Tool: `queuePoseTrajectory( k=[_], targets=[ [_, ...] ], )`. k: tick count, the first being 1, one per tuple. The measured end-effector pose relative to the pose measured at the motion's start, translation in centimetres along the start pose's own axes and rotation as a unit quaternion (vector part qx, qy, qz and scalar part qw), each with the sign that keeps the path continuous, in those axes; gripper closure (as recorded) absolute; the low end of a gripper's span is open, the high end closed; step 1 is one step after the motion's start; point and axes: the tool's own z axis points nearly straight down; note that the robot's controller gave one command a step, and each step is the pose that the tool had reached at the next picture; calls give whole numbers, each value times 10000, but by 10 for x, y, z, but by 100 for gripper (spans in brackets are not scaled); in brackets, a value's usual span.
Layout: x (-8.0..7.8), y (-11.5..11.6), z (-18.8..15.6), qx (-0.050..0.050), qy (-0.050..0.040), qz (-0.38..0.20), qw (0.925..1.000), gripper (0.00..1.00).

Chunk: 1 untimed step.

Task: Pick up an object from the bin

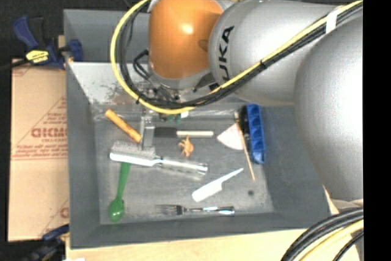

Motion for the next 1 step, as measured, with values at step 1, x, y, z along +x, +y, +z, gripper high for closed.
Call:
queuePoseTrajectory(
  k=[1],
  targets=[
    [-1,-1,-2,-2,-17,18,10000,0]
  ],
)
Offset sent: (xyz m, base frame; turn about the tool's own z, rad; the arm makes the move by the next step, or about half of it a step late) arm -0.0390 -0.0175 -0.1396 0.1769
